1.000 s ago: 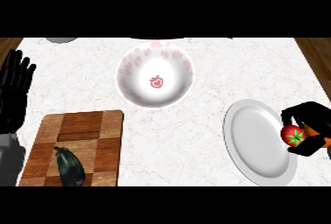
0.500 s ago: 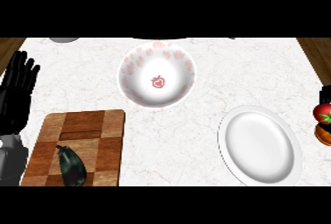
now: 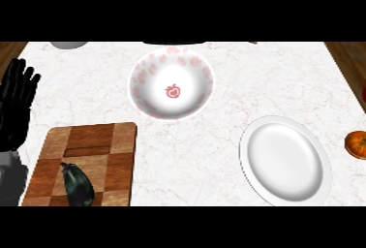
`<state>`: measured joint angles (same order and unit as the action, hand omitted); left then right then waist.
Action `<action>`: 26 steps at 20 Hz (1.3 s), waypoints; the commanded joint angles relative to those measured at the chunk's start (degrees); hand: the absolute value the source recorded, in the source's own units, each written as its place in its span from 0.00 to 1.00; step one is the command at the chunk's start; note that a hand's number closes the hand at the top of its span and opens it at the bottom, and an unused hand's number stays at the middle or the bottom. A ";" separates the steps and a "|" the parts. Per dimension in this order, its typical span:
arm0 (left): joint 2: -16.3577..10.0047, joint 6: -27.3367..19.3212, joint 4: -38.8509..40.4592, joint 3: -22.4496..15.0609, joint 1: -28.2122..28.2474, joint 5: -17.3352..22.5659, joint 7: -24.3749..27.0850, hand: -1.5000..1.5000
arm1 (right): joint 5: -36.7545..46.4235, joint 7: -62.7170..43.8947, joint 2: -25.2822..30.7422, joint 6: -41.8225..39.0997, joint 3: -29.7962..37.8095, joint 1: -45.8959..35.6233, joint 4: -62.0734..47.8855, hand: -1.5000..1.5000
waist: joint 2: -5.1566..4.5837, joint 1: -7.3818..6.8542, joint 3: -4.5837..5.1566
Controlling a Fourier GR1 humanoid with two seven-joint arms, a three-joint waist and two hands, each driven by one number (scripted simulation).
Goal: Pick the tomato from the plate and place it in the bowl
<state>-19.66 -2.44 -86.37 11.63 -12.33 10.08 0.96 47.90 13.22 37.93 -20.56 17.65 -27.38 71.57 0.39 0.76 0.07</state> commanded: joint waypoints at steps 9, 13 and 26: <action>-0.82 0.44 -1.11 0.37 -1.38 0.11 -2.61 0.50 | -20.06 -21.08 -12.08 -18.19 3.21 -10.45 22.92 1.00 | 0.22 -0.36 0.01; 1.75 -0.34 -1.17 -0.81 -1.24 -0.51 -1.13 0.50 | -22.93 -32.10 -15.08 -21.02 0.65 -18.30 23.04 1.00 | -0.15 -0.85 0.00; -0.23 2.17 3.17 1.38 -2.96 -0.59 1.49 0.50 | -13.78 -41.00 -30.16 -10.02 -14.95 -31.65 5.20 1.00 | -0.63 -1.71 -0.03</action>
<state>-18.41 -1.48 -84.90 11.63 -14.06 8.97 2.00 31.60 -27.33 11.34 -33.59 6.12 -56.18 83.01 -0.09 -0.84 0.06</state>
